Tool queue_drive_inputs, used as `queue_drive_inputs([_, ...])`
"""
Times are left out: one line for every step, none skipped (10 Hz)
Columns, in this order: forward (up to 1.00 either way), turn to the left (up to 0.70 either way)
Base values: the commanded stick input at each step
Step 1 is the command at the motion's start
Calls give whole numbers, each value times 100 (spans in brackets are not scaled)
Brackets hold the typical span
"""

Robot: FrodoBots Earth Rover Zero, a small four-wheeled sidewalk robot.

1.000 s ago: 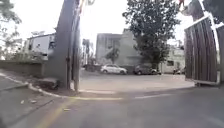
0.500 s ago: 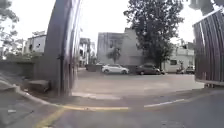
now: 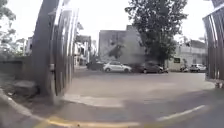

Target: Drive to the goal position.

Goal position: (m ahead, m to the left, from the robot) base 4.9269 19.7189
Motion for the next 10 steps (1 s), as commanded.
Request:
queue_drive_inputs([100,6])
queue_drive_inputs([100,6])
queue_drive_inputs([100,6])
queue_drive_inputs([100,6])
queue_drive_inputs([100,6])
queue_drive_inputs([100,6])
queue_drive_inputs([100,6])
queue_drive_inputs([100,6])
queue_drive_inputs([100,6])
queue_drive_inputs([100,6])
